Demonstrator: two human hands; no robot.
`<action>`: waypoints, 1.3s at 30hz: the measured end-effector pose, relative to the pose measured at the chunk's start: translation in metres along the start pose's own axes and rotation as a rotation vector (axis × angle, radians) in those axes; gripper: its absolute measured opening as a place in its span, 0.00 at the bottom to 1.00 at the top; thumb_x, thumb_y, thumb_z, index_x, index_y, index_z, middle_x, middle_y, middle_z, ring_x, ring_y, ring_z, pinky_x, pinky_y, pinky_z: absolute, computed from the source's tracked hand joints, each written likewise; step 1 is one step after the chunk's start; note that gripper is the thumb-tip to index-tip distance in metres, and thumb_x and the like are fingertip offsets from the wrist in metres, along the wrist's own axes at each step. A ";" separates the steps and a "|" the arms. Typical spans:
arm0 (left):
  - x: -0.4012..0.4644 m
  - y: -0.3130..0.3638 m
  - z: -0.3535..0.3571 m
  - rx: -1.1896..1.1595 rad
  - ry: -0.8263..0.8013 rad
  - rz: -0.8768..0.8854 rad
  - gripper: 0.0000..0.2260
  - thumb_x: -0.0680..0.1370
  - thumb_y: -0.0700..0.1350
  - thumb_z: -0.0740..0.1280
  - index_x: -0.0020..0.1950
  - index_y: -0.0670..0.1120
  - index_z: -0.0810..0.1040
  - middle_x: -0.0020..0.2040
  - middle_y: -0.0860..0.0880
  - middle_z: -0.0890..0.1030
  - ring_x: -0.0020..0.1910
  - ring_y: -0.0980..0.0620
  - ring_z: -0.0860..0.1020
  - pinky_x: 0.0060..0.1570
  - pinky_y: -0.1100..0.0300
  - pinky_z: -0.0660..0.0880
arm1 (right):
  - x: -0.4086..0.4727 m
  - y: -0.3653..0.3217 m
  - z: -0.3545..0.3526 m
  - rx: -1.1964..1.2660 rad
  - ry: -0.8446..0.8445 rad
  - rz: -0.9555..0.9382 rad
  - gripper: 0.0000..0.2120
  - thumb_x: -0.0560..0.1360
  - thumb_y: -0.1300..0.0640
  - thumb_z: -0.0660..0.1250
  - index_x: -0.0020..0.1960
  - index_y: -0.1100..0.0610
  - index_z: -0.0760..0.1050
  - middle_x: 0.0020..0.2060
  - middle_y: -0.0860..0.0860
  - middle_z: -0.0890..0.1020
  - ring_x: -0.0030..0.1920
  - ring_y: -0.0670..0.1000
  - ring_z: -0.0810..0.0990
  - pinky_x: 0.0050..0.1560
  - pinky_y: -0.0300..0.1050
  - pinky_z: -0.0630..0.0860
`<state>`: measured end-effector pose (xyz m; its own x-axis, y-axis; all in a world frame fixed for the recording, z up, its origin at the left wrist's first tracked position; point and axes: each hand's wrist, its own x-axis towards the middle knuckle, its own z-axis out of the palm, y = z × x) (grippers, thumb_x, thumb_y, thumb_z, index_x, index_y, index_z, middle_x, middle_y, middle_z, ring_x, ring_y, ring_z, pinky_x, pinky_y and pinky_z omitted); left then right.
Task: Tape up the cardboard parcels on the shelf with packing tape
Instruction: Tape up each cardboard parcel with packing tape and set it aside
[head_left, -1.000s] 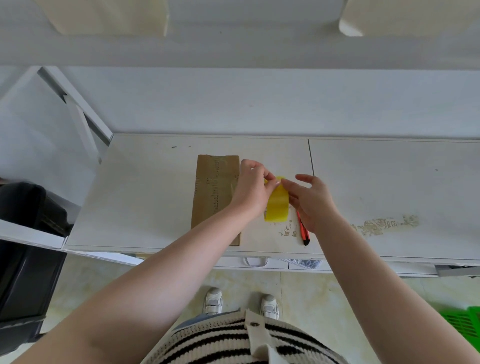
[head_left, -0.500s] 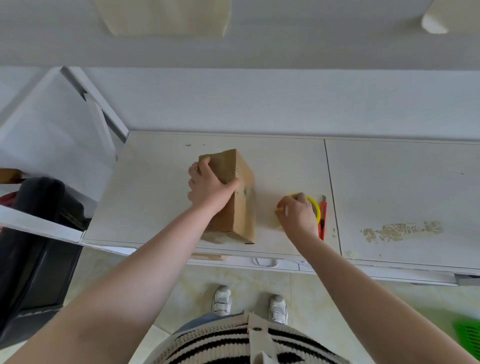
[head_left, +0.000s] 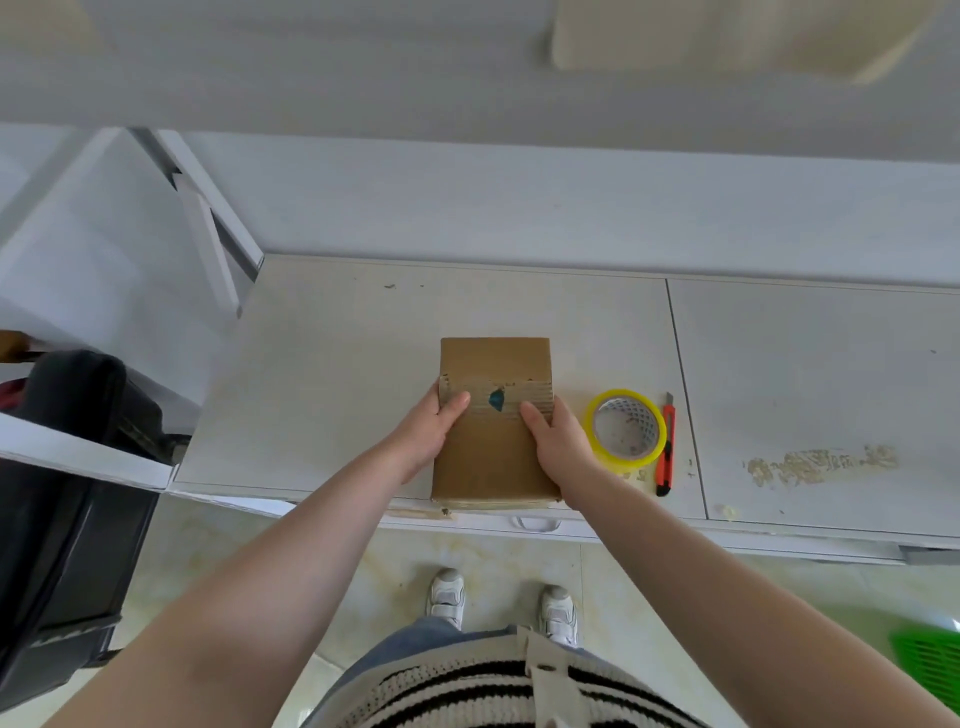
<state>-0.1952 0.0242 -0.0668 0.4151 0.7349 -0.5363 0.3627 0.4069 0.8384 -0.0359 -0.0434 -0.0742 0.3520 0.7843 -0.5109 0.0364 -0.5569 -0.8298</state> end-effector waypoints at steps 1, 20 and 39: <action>0.004 0.000 -0.002 0.087 0.021 0.006 0.25 0.84 0.52 0.57 0.80 0.50 0.54 0.74 0.49 0.67 0.75 0.45 0.65 0.70 0.53 0.66 | 0.000 -0.001 0.001 -0.014 0.013 -0.002 0.16 0.82 0.49 0.59 0.68 0.52 0.70 0.57 0.50 0.80 0.56 0.52 0.79 0.57 0.49 0.76; 0.046 0.028 0.053 1.310 0.311 0.249 0.30 0.84 0.58 0.42 0.79 0.45 0.34 0.79 0.46 0.32 0.78 0.45 0.33 0.76 0.42 0.35 | -0.002 0.000 -0.007 -0.144 0.001 -0.082 0.19 0.85 0.52 0.49 0.69 0.58 0.70 0.58 0.53 0.78 0.56 0.51 0.75 0.60 0.47 0.70; 0.008 0.031 0.042 0.740 0.269 0.656 0.19 0.83 0.44 0.60 0.74 0.41 0.68 0.79 0.44 0.60 0.79 0.45 0.55 0.76 0.55 0.49 | -0.003 0.038 -0.092 -1.421 0.114 -0.283 0.16 0.79 0.48 0.64 0.65 0.50 0.71 0.60 0.47 0.80 0.64 0.51 0.75 0.71 0.46 0.55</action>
<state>-0.1462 0.0198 -0.0493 0.5491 0.8268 0.1224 0.5937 -0.4889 0.6391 0.0504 -0.0925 -0.0833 0.2444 0.9239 -0.2944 0.9695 -0.2390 0.0548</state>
